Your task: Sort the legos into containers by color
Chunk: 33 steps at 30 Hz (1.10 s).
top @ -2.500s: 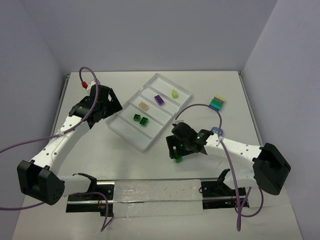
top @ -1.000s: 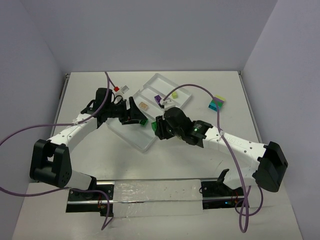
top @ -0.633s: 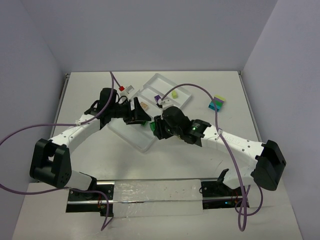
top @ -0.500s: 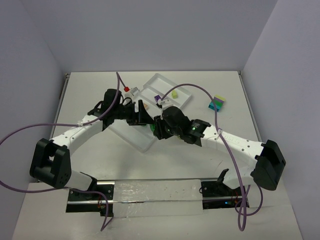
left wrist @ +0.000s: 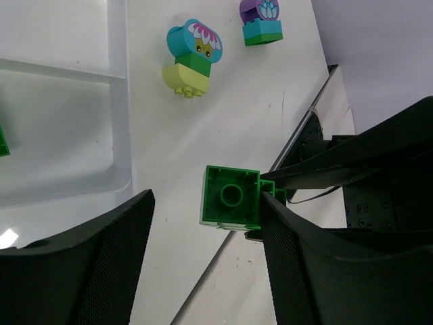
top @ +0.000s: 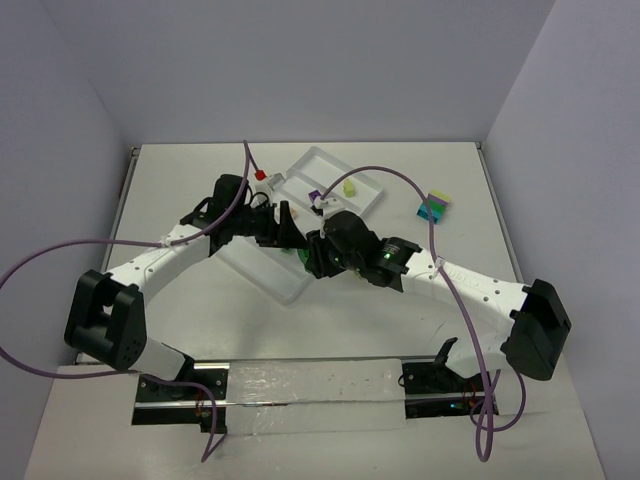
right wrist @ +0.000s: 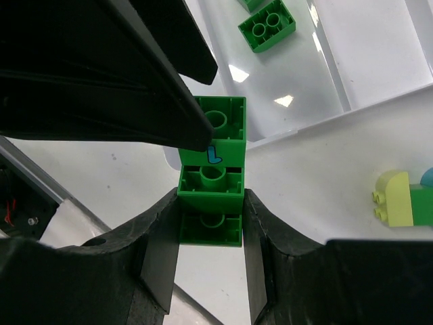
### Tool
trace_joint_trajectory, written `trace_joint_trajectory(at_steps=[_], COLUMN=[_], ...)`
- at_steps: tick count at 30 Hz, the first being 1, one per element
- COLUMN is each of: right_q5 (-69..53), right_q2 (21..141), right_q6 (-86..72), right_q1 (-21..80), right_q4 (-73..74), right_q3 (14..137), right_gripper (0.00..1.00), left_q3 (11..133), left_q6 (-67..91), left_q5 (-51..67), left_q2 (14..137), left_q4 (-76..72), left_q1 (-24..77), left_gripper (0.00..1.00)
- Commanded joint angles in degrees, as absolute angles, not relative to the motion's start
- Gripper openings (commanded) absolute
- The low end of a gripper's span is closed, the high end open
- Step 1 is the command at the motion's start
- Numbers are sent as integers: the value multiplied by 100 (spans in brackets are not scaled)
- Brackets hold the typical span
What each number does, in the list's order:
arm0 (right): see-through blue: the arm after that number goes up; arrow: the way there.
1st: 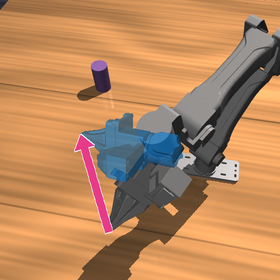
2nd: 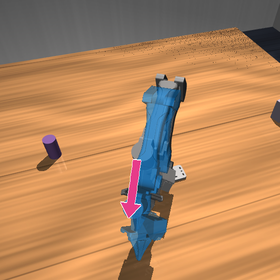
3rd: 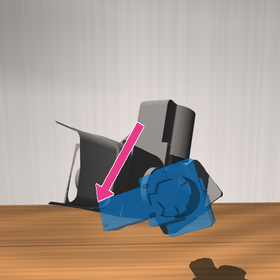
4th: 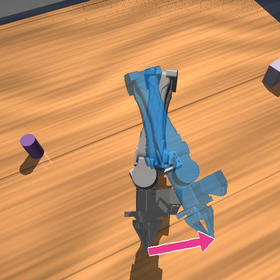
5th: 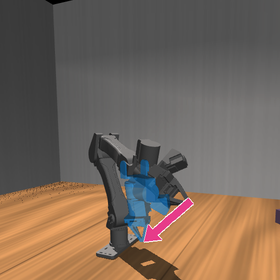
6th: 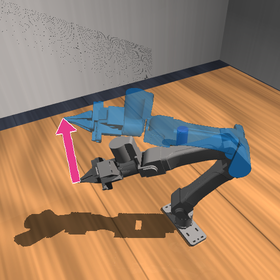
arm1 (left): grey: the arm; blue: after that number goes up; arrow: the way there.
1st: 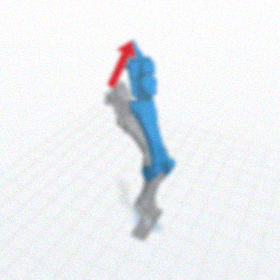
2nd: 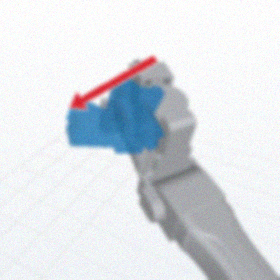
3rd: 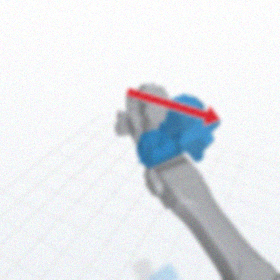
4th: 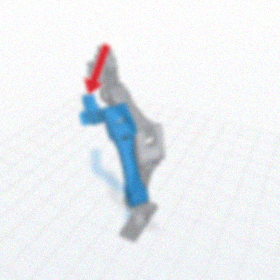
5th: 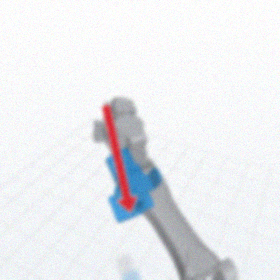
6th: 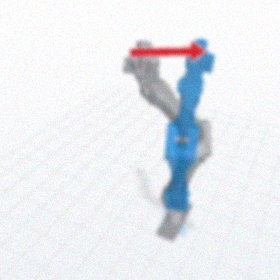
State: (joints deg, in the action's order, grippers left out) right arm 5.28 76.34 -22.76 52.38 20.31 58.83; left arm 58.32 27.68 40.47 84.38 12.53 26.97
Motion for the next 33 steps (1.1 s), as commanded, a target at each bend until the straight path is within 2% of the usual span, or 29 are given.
trace_joint_trajectory(at_steps=[1, 9, 11, 16, 18, 33], right_q5=[539, 545, 545, 596, 619, 938], right_q2=[7632, 7645, 7647, 7664, 7653, 7547], right_q6=[-2197, -2215, -2215, -2215, -2215, -2191], right_q1=[5288, 5282, 5282, 5282, 5283, 5280], right_q4=[1828, 1821, 1821, 1854, 1862, 1881], right_q3=[6205, 6170, 6179, 6214, 6210, 6047], right_gripper=[0, 0, 0, 0, 0, 0], left_q3=[6164, 6101, 6099, 6156, 6227, 6454], left_q6=[2514, 2533, 2532, 2503, 2470, 2672], left_q5=[4158, 4252, 4271, 4271, 4257, 3835], left_q2=[8593, 8578, 8570, 8615, 8651, 8804], left_q4=[1316, 1255, 1273, 1370, 1501, 1606], left_q1=[2772, 2811, 2821, 2821, 2821, 2812], left_gripper=[71, 63, 57, 10, 0, 0])
